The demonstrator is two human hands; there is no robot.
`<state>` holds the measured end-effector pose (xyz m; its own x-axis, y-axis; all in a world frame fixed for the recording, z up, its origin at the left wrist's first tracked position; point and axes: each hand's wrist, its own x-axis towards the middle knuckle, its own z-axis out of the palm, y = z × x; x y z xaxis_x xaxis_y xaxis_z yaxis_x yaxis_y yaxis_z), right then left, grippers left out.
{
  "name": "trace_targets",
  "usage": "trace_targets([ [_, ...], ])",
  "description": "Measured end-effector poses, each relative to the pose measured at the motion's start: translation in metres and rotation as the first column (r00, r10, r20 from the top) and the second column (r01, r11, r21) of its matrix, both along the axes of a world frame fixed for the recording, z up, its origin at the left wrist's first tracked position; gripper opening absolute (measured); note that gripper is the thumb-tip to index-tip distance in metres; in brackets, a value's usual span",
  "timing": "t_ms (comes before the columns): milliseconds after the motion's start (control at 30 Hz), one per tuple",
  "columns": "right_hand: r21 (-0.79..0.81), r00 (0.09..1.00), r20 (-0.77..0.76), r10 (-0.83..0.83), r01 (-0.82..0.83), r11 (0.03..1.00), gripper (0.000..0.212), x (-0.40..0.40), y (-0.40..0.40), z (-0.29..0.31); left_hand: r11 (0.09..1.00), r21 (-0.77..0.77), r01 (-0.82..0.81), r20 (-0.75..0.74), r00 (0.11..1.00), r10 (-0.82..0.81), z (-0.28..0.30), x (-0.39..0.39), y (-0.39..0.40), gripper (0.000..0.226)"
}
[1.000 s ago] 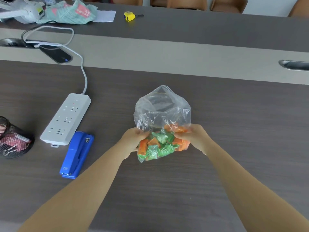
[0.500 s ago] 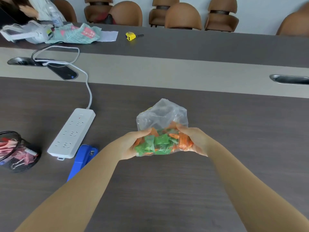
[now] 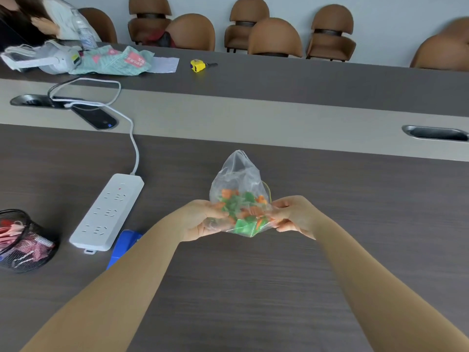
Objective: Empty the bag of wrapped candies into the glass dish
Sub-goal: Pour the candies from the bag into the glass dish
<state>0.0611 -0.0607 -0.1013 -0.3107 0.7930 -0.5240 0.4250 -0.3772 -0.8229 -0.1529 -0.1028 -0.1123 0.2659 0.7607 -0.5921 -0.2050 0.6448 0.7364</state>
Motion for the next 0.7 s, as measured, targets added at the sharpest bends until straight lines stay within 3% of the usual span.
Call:
trace_targets([
  [167, 0.112, 0.984, 0.041, -0.171, 0.166, 0.980, 0.022, 0.000, 0.005, 0.000, 0.999, 0.032, -0.041, -0.084, 0.996, 0.043, 0.003, 0.001, 0.005, 0.018],
  [267, 0.133, 0.970, -0.015, -0.243, 0.243, 0.961, 0.024, -0.001, 0.005, 0.001, 0.991, 0.080, -0.111, -0.123, 0.985, 0.121, 0.000, -0.001, 0.008, 0.017],
  [400, 0.037, 0.976, -0.185, -0.118, 0.127, 0.991, 0.023, 0.003, 0.002, 0.005, 0.987, 0.115, -0.111, -0.111, 0.986, 0.124, 0.000, 0.000, 0.009, 0.018],
  [533, 0.117, 0.990, -0.073, -0.123, 0.131, 0.984, 0.021, 0.006, 0.004, 0.005, 0.988, 0.153, -0.019, -0.124, 0.992, 0.039, 0.003, 0.001, 0.008, 0.029],
  [633, 0.231, 0.985, 0.058, -0.162, 0.145, 0.962, 0.017, 0.005, 0.004, 0.006, 0.982, 0.191, -0.011, -0.298, 0.952, 0.069, 0.001, 0.000, 0.009, 0.018],
  [700, 0.283, 0.977, 0.096, -0.188, 0.154, 0.947, 0.017, 0.007, 0.005, 0.007, 0.975, 0.221, 0.017, -0.482, 0.871, 0.094, -0.001, -0.002, 0.012, 0.008],
])
